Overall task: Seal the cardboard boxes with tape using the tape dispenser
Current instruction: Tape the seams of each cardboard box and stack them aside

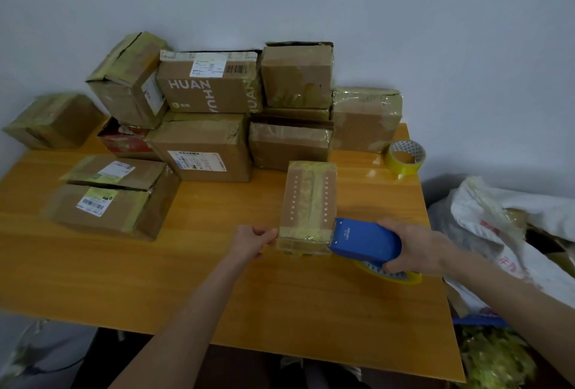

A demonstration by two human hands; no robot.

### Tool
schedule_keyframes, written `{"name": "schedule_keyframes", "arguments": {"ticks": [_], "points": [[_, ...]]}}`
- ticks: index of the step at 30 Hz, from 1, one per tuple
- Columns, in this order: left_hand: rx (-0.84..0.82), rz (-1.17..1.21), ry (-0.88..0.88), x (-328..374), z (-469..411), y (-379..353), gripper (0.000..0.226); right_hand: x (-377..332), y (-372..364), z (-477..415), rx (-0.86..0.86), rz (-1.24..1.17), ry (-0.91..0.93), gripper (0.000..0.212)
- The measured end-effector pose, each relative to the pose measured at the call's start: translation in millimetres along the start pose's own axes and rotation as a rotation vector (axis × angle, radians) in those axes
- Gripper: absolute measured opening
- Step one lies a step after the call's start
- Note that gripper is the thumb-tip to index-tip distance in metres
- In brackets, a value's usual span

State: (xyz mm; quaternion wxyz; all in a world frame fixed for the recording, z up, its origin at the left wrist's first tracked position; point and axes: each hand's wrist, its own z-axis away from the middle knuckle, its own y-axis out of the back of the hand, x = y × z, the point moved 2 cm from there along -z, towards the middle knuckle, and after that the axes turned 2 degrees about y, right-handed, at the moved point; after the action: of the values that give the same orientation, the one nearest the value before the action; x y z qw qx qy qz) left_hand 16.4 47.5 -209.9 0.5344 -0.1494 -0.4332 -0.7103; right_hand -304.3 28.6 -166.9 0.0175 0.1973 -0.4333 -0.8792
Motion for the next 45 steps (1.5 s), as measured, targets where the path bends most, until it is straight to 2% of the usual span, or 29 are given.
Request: {"name": "schedule_keyframes", "arguments": {"ticks": [1, 3, 5, 7, 8, 10, 11, 12, 14, 18, 23, 29, 34, 45], "points": [[-0.016, -0.079, 0.007, -4, -2, 2, 0.046, 0, -1, 0, 0.004, 0.000, -0.008, 0.086], [0.008, -0.385, -0.018, -14, -4, 7, 0.061, -1, -1, 1, 0.004, 0.013, -0.015, 0.085], [0.201, -0.444, -0.150, -19, 1, 12, 0.049, -4, -1, 1, 0.009, 0.025, -0.004, 0.085], [0.420, -0.426, -0.445, -12, 15, 8, 0.033, -5, 1, 0, 0.021, 0.013, 0.013, 0.085], [0.473, -0.438, -0.628, -4, 24, -2, 0.030, -4, 1, 0, 0.018, 0.002, 0.023, 0.085], [0.413, -0.519, -0.928, 14, 46, -29, 0.036, -2, 1, 1, 0.026, -0.022, 0.056, 0.085], [0.289, -0.595, -0.978, 20, 54, -45, 0.044, -1, 0, 2, 0.038, -0.026, 0.073, 0.086], [0.181, -0.698, -0.982, 23, 58, -57, 0.052, 1, 0, 2, 0.051, -0.020, 0.088, 0.087], [0.025, -0.905, -0.878, 17, 52, -70, 0.066, 2, -2, 2, 0.076, 0.010, 0.100, 0.091], [0.013, -1.077, -0.799, 11, 45, -69, 0.076, 9, -4, 4, 0.077, 0.015, 0.127, 0.094], [-0.020, -1.128, -0.800, 12, 45, -66, 0.078, 29, 3, 13, 0.070, -0.077, 0.128, 0.093], [-0.051, -1.109, -0.802, 16, 46, -66, 0.077, 41, 9, 22, 0.023, 0.002, 0.116, 0.090], [-0.023, -1.090, -0.817, 14, 45, -67, 0.080, 8, 9, 3, -0.042, 0.223, 0.102, 0.082], [-0.027, -1.106, -0.793, 17, 48, -68, 0.080, -15, 28, -16, -0.183, 0.221, 0.070, 0.080]]}}
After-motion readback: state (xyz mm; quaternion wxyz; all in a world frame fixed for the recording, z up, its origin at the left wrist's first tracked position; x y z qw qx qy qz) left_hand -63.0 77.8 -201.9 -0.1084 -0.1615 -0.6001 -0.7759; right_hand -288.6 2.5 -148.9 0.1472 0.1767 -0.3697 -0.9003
